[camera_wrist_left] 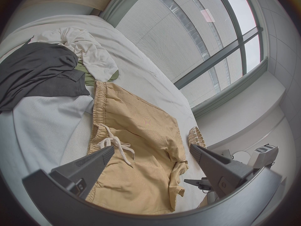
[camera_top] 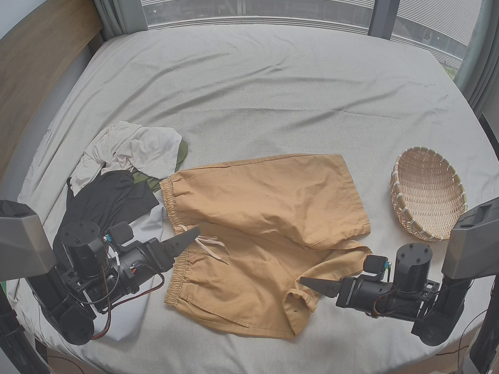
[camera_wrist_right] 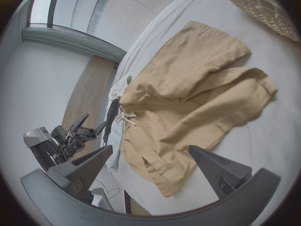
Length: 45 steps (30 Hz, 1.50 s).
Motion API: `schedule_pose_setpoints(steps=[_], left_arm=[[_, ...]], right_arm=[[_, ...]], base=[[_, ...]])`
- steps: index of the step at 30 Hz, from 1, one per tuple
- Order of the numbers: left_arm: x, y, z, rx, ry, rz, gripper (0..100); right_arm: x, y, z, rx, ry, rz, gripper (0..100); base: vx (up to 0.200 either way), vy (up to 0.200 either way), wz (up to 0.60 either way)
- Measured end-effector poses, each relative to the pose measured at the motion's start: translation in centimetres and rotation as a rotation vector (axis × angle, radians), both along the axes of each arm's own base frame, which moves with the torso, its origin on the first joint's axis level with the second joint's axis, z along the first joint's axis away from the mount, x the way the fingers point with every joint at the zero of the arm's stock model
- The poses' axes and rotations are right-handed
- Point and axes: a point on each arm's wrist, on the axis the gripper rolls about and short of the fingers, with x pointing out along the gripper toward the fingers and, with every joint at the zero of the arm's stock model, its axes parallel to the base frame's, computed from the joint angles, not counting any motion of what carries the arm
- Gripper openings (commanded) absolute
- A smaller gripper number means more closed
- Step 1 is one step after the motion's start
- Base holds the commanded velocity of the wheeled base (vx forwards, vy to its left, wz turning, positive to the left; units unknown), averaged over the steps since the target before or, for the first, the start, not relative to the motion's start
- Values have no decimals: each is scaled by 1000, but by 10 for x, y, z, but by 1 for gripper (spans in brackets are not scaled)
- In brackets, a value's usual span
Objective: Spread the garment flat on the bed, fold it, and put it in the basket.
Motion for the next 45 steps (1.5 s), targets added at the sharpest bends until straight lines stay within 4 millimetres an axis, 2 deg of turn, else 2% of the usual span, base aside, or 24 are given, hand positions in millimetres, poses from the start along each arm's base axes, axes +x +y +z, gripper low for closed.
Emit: schedule_pose_setpoints(steps=[5,12,18,27,28,38,45], left_arm=[[0,0,0,0,0,0,100],[0,0,0,0,-1,0,100],[0,0,0,-1,-1,0,100],[0,0,1,-2,-6,0,100],[0,0,1,-2,-5,0,100],[0,0,2,-3,-7,1,100],[0,1,2,-3,-9,1,100]], right_arm=[[-13,-6,-6,-49,33,10,100],[-18,-7,-17,-171,-21,83,100],[-15,-6,-28,-211,-7,96,100],[-3,3,-30,-194,-41,100,100],[-3,4,-30,-194,-42,101,0],[-2,3,-31,-202,-48,101,0],[-9,-6,-29,-216,-28,85,0]], base=[[0,0,0],[0,0,0],[0,0,0],[0,0,0],[0,0,0],[0,0,0],[0,0,0]])
